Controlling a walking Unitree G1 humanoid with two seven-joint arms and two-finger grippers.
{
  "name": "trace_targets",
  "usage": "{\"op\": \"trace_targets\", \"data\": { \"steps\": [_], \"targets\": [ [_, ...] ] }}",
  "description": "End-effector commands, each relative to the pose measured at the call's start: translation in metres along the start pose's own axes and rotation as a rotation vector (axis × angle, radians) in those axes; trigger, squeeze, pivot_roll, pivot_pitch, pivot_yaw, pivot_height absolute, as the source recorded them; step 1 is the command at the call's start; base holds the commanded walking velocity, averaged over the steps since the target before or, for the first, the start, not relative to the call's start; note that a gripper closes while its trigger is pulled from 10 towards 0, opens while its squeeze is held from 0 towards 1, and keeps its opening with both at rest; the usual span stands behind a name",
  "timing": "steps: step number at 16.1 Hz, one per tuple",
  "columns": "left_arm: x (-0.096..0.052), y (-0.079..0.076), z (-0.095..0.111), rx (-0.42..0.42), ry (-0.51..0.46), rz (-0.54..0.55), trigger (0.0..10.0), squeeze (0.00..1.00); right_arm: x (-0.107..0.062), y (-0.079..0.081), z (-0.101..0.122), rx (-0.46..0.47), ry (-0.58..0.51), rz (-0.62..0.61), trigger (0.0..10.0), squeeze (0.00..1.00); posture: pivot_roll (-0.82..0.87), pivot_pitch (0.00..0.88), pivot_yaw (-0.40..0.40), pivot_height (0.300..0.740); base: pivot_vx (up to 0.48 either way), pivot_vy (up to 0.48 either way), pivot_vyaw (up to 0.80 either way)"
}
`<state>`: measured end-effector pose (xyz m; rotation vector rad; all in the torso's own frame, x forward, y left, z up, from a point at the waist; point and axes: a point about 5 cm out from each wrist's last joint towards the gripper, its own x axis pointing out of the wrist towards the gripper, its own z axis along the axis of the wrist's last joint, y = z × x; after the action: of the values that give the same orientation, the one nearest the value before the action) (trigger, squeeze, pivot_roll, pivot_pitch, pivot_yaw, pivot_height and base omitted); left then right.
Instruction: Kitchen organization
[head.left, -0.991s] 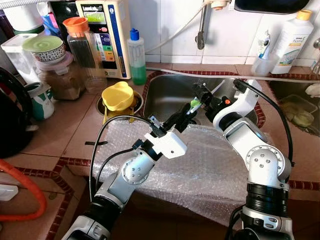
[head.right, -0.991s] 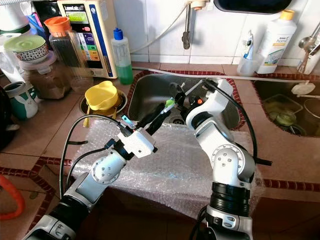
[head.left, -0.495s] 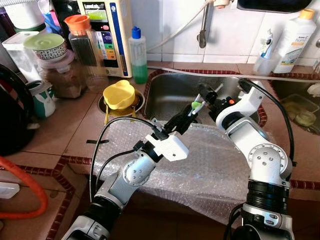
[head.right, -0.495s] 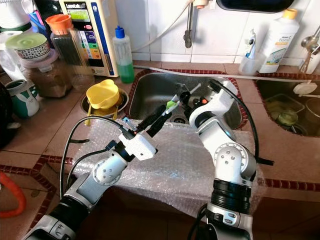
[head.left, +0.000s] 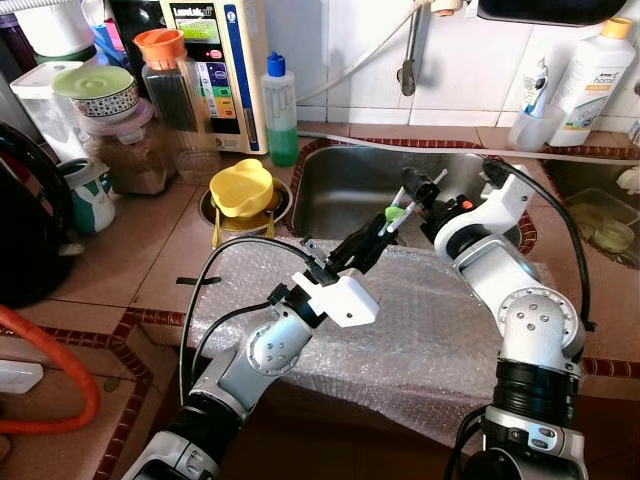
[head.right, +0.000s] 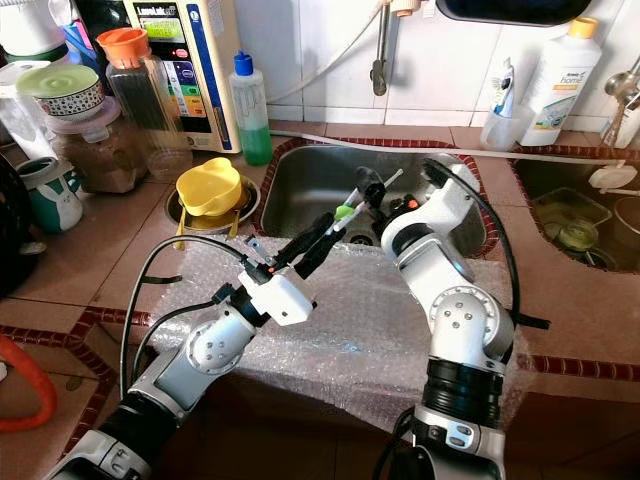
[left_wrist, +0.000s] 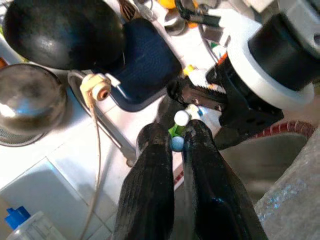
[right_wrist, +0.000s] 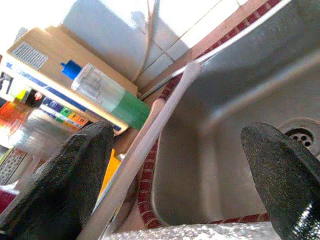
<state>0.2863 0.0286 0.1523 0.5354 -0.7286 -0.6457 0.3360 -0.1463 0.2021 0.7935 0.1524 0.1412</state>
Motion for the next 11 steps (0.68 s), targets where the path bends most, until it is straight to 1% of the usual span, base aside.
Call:
{"op": "trace_targets", "data": {
  "steps": [1, 5, 8, 11],
  "targets": [
    [0.0049, 0.0048, 0.0059, 0.003, -0.046, 0.021, 10.0, 1.00, 0.0015, 0.0000, 0.0024, 0.011, -0.005, -0.013, 0.0, 0.00, -0.18, 0.031, 0.035, 0.740, 0.000, 0.000, 0.00],
    [0.0055, 0.0054, 0.0072, -0.001, -0.058, 0.029, 10.0, 1.00, 0.0033, 0.0012, 0.0050, 0.033, -0.032, -0.013, 0.0, 0.00, -0.18, 0.033, 0.037, 0.740, 0.000, 0.000, 0.00],
    [0.0059, 0.0069, 0.0081, -0.007, -0.067, 0.030, 10.0, 1.00, 0.0067, -0.0035, 0.0080, 0.041, -0.065, -0.040, 0.0, 0.00, -0.16, 0.039, 0.040, 0.740, 0.000, 0.000, 0.00],
    [0.0030, 0.0077, 0.0074, -0.007, -0.060, 0.033, 10.0, 1.00, 0.0089, -0.0065, 0.0069, 0.041, -0.079, -0.057, 0.0, 0.00, -0.15, 0.045, 0.043, 0.740, 0.000, 0.000, 0.00]
  ]
}}
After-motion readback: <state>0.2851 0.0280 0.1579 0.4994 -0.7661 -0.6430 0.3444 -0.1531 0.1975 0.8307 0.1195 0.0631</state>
